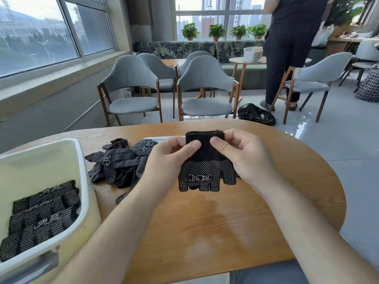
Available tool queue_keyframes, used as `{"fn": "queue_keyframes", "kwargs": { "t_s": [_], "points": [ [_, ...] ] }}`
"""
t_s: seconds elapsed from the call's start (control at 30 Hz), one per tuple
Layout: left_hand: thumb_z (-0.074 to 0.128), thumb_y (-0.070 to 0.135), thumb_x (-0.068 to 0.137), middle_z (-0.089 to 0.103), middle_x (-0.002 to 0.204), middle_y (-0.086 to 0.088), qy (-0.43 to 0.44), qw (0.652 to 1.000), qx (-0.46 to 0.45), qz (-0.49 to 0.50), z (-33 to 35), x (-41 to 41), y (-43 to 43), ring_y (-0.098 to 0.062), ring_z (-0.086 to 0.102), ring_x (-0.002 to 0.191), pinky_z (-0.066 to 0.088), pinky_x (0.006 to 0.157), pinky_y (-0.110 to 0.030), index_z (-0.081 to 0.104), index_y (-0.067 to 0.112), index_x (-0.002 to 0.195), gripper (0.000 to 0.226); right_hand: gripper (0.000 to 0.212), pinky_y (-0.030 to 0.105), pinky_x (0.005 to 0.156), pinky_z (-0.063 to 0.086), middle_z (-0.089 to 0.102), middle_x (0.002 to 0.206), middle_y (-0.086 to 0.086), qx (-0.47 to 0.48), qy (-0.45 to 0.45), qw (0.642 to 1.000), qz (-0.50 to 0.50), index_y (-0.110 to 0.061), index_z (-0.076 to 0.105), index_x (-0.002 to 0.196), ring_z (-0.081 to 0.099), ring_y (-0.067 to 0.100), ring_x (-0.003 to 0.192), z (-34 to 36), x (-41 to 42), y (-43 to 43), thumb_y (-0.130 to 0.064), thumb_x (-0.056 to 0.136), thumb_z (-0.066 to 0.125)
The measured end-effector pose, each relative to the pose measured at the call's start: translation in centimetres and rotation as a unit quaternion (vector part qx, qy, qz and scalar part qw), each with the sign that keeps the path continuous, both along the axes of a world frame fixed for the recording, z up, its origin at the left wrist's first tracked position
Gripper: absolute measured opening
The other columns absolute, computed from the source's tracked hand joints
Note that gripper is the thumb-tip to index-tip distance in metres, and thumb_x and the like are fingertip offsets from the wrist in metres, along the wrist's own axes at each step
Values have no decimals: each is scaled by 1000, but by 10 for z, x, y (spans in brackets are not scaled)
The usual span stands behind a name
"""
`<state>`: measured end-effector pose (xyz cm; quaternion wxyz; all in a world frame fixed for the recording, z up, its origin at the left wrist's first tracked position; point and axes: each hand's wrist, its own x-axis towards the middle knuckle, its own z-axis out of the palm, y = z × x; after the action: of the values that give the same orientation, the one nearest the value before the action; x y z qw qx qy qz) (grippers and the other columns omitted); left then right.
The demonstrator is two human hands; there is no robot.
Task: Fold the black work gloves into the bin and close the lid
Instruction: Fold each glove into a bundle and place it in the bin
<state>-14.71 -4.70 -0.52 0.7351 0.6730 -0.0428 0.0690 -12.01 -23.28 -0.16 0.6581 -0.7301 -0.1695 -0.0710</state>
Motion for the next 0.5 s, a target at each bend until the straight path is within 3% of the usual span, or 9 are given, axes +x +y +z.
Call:
{"fn": "queue_keyframes", "kwargs": {
  "t_s": [0.27,0.4,0.5],
  "points": [
    [82,22,81,68,87,-16,-14,999,-44,-19,4,1,1,-29,65,78,54,66,-35,61,17,74,23,8,38,78,58,79,92,8,19,23,999,38,-17,77,100,76,26,90,6,-4,-2,-16,95,71],
    [73,11,89,64,71,-4,-29,999,-15,-2,7,-3,1,-16,62,60,46,48,-19,54,11,81,21,10,40,77,60,79,92,9,7,40,998,43,-13,76,102,76,26,88,7,-6,-2,-17,97,69],
    [69,16,94,70,86,-17,-50,998,25,-11,5,-4,1,-28,67,76,56,65,-41,58,7,96,14,10,36,73,57,79,87,7,5,56,998,31,-13,77,96,77,22,82,9,-8,-3,-20,95,71]
  ]
}}
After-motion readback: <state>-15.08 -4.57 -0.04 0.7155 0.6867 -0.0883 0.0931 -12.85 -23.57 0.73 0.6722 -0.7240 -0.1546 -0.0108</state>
